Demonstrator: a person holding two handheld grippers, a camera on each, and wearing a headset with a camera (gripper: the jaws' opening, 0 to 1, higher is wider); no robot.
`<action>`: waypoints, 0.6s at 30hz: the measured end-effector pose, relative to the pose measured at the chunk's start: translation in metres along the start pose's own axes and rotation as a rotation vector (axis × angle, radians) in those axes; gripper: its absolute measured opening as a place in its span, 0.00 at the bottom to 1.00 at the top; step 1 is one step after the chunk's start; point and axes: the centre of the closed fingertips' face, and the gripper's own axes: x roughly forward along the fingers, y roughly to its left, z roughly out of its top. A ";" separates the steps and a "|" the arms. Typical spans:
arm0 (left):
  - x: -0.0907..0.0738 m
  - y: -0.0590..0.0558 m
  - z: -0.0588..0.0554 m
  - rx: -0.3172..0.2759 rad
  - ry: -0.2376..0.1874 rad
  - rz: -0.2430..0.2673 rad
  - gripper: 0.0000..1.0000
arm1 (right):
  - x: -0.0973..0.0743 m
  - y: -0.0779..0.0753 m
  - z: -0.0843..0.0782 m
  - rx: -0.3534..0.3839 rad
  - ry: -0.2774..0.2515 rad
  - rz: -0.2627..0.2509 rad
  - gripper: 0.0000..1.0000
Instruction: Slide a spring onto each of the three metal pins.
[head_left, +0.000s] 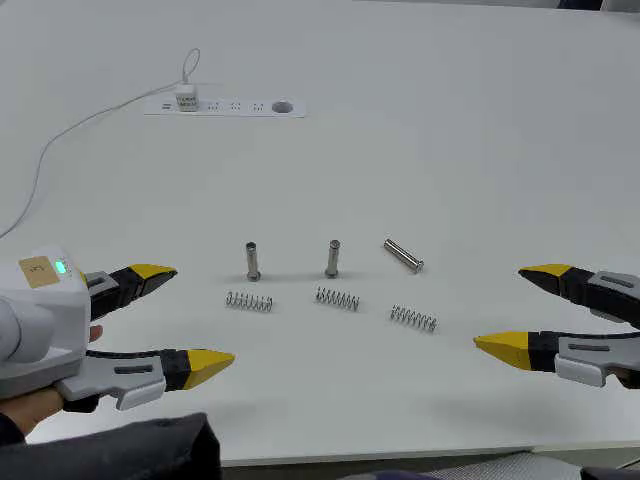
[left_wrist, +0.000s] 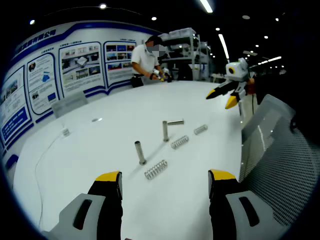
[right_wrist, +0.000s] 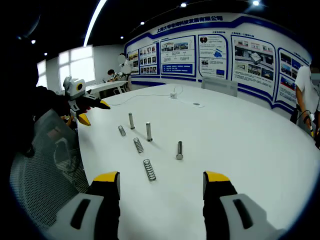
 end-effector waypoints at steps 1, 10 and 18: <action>0.000 0.000 0.001 0.000 -0.003 0.000 0.72 | 0.001 -0.001 0.001 -0.002 0.000 0.000 0.68; 0.000 0.003 0.001 -0.006 -0.008 0.004 0.72 | 0.005 -0.002 0.007 -0.005 -0.001 -0.005 0.68; 0.002 0.002 0.000 -0.005 -0.008 -0.002 0.71 | 0.005 -0.007 0.006 0.007 0.025 -0.021 0.63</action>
